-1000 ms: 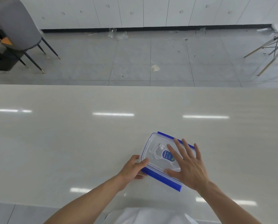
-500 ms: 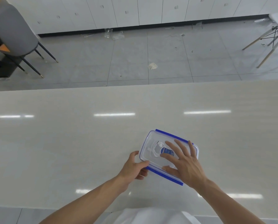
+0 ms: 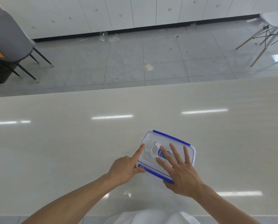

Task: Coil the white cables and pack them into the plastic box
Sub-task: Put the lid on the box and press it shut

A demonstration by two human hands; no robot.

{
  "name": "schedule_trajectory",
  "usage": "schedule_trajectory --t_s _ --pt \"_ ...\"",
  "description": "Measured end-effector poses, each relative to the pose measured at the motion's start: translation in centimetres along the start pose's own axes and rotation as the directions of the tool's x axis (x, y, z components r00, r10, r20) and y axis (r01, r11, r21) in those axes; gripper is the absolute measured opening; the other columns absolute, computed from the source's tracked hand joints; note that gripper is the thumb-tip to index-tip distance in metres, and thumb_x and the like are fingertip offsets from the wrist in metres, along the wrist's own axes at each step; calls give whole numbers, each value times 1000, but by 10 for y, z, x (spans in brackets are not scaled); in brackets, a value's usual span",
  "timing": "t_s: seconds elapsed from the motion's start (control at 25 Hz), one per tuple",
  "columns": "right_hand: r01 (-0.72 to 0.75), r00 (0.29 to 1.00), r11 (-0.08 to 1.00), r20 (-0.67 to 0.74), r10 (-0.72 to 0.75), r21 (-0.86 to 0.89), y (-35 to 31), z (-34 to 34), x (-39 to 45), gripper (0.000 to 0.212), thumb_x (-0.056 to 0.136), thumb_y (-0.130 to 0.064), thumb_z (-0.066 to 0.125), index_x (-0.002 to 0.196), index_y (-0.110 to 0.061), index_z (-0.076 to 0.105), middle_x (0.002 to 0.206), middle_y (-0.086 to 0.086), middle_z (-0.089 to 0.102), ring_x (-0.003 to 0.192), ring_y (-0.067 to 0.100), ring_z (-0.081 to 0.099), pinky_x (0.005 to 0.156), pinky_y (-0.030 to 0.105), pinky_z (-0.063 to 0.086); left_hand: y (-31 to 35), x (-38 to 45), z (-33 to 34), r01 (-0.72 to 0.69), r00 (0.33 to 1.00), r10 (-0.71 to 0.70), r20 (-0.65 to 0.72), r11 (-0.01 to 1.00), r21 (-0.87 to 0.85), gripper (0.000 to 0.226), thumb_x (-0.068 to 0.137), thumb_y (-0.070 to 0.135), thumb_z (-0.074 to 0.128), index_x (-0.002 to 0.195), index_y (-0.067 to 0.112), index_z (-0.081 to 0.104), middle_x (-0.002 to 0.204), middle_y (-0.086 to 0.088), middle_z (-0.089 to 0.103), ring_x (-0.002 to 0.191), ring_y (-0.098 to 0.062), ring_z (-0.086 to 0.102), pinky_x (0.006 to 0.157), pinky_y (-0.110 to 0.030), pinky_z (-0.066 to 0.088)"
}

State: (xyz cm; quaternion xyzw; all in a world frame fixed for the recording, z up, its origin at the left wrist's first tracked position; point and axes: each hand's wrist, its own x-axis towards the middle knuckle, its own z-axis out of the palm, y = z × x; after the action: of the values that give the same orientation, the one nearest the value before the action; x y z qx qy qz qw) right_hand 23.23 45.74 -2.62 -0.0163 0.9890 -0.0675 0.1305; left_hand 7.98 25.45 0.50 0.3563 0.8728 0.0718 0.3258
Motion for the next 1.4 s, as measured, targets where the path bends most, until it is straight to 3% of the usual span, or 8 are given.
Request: schedule_trajectory --t_s 0.12,0.2,0.28,0.36,0.44,0.88,1.16,1.4 --pt "11 999 1000 -31 -11 8 0 3 -1 86 77 -66 61 150 -36 30 167 8 19 151 44 13 113 76 11 -6 8 -9 -150 960 224 -169 919 364 86 82 70 59 151 30 25 109 -2 64 93 -20 62 76 -32 54" --pt "13 999 1000 -47 -13 8 0 5 -1 85 79 -69 56 151 -35 28 168 8 17 152 43 11 113 76 10 -6 17 -13 -293 877 430 -216 834 468 89 73 69 70 144 28 35 126 -7 53 113 -26 53 92 -37 52" --pt "16 999 1000 -50 -15 3 -1 5 0 84 80 -71 53 152 -35 28 167 8 18 151 44 11 113 76 10 1 31 -17 -399 862 499 -84 772 494 110 67 68 75 152 33 15 159 -13 20 143 -36 22 116 -47 26" --pt "18 999 1000 -50 -18 -1 -1 4 -1 82 81 -71 51 151 -34 29 166 9 23 151 44 13 113 76 10 11 48 -19 -445 862 505 43 713 542 126 65 70 75 155 37 -7 165 -12 -15 150 -41 -14 118 -54 0" --pt "20 998 1000 -54 -20 -1 0 4 -1 80 81 -70 50 150 -34 32 164 9 28 150 45 17 112 75 10 15 60 -19 -464 861 496 110 679 568 131 66 69 75 154 38 -18 163 -12 -26 146 -42 -28 117 -60 -5" --pt "30 999 1000 -43 -30 6 -1 3 2 72 87 -63 54 149 -34 34 162 8 33 148 47 22 109 74 12 5 67 -21 -519 819 560 127 626 582 116 72 77 63 156 34 -6 167 -14 -1 151 -43 -7 118 -60 16" --pt "30 998 1000 -47 -29 7 3 -5 -1 75 85 -71 50 149 -36 34 164 3 29 151 40 18 113 67 8 6 65 -20 -503 834 545 92 680 534 116 71 75 65 154 37 -7 167 -8 -8 152 -36 -15 119 -53 5" --pt "-225 973 967 -26 230 117 6 -5 -11 102 76 -89 37 156 -27 24 167 9 17 153 36 9 118 62 7 -1 53 -7 -418 889 456 45 768 486 110 77 79 49 155 33 -13 166 2 -21 150 -22 -27 120 -47 -3"
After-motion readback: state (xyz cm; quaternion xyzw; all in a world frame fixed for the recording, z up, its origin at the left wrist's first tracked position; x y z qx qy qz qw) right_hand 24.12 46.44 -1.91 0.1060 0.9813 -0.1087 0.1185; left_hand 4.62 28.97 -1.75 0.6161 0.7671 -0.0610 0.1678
